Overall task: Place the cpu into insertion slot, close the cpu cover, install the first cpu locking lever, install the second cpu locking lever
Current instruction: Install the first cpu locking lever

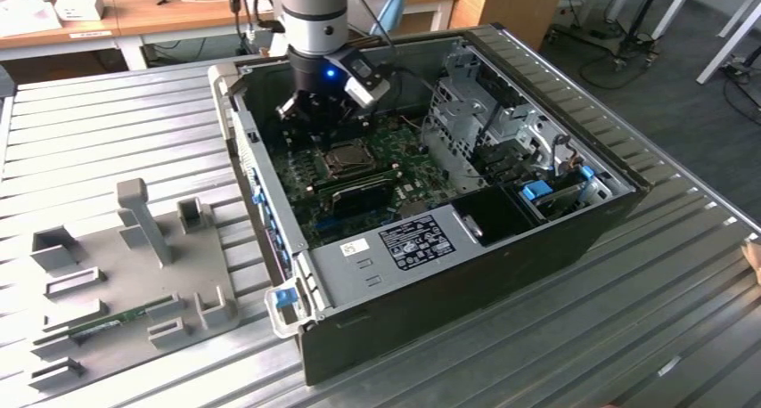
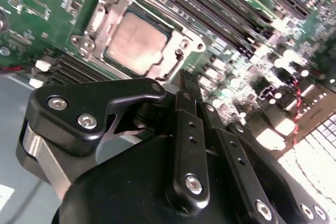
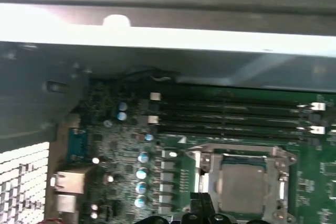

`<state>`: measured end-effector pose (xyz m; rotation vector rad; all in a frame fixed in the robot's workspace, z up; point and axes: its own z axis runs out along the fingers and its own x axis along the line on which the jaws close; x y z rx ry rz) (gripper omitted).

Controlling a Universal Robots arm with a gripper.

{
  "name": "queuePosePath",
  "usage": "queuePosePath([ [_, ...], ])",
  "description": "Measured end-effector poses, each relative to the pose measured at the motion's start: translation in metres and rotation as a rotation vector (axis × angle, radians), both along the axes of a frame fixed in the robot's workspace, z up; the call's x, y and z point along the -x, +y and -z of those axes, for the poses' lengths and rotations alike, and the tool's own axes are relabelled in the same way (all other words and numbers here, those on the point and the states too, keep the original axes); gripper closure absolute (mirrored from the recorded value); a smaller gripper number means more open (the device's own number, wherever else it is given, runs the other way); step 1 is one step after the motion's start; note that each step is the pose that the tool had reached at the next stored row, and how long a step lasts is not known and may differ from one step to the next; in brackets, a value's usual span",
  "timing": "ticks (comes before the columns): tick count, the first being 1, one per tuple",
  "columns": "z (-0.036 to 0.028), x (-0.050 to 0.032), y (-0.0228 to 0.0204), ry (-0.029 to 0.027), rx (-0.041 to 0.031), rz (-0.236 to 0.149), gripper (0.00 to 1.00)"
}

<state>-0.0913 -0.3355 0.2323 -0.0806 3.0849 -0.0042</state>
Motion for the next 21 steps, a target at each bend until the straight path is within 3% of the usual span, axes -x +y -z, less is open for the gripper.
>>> queuePosePath([
  [10,0.0,0.0219,0.0,-0.0171,0.0009,0.0,0.9],
  [15,0.0002,0.0271,0.0,-0.0224,0.0003,0.0,0.9],
  [16,0.0002,0.0277,0.0,-0.0262,-0.0082,0.0,0.9],
  [19,0.0002,0.0294,0.0,-0.0382,-0.0525,0.001,0.9],
  [20,0.0002,0.0297,0.0,-0.0406,-0.0588,0.001,0.9],
  [21,0.0002,0.0299,0.0,-0.041,-0.059,0.001,0.9],
])
